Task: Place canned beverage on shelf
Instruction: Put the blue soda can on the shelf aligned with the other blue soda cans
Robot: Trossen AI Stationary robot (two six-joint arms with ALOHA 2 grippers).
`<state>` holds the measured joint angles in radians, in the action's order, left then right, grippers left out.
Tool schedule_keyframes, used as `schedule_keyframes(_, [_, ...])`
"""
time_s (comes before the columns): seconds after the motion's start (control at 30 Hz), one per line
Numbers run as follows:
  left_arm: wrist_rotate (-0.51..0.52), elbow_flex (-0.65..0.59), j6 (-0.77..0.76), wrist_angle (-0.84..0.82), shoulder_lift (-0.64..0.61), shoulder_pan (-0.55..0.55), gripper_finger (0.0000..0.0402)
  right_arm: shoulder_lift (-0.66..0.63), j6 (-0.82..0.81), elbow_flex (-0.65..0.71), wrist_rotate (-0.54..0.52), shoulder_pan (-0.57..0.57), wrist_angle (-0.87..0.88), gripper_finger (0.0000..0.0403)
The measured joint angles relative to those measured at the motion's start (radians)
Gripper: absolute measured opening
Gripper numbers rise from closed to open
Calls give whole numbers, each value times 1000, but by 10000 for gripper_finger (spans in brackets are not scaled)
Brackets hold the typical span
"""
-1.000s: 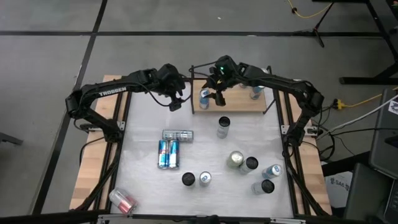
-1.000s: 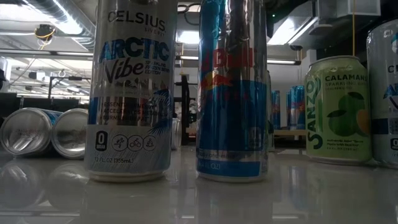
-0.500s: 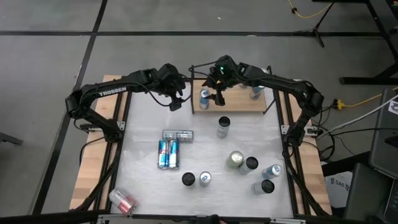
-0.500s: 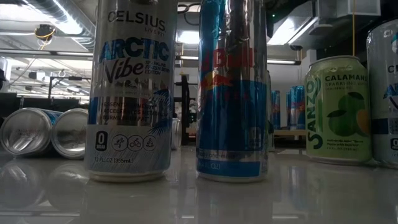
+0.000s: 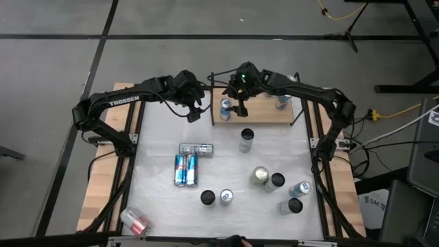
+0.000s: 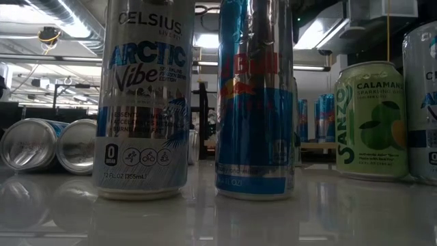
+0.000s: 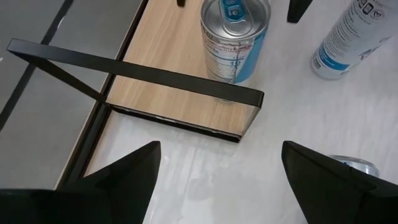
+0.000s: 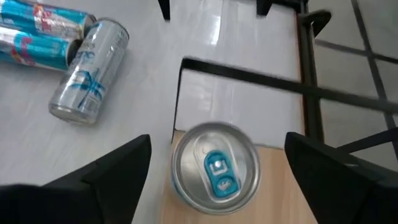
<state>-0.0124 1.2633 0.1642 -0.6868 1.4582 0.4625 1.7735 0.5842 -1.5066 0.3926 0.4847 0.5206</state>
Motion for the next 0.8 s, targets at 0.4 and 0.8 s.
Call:
schedule_keyframes(0.4, [0, 0, -1, 1, 0, -8, 325, 51, 1, 0, -25, -1, -2, 362])
schedule_keyframes(0.8, [0, 0, -1, 3, 0, -8, 325, 57, -1, 0, -43, -1, 5, 351])
